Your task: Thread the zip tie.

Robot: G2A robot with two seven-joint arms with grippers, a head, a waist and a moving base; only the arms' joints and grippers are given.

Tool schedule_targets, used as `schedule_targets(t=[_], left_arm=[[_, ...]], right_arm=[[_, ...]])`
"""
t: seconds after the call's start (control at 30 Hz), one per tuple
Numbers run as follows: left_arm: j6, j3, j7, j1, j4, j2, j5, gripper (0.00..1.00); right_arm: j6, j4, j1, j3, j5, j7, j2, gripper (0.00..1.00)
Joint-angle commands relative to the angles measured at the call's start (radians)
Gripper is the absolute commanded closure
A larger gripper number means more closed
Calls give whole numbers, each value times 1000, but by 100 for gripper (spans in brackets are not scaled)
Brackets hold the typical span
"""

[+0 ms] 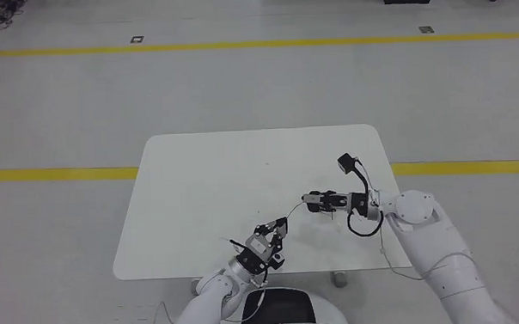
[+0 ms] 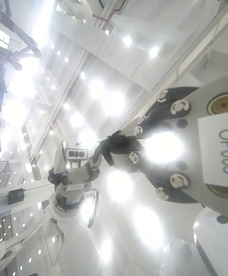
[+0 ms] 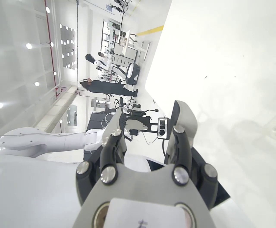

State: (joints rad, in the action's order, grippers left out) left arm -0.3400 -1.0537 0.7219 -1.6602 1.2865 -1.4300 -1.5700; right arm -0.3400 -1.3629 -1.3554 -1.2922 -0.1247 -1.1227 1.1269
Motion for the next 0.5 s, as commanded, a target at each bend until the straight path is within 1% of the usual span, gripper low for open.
schedule_targets(t=[0.0,0.17,0.43,0.47], left_arm=[[0,-1,2,-2,2,1,0,100],[0,-1,5,-4,4,3,0,100],[0,3,6,-2,3,6,0,100],[0,3,6,-1,2,6,0,100]], right_arm=[[0,9,5,-2,-14,-12,3,59],[0,38,11,-13,-50,-44,11,60],[0,124,40,-19,-141,-122,35,62],[0,133,43,-20,-150,-130,38,64]])
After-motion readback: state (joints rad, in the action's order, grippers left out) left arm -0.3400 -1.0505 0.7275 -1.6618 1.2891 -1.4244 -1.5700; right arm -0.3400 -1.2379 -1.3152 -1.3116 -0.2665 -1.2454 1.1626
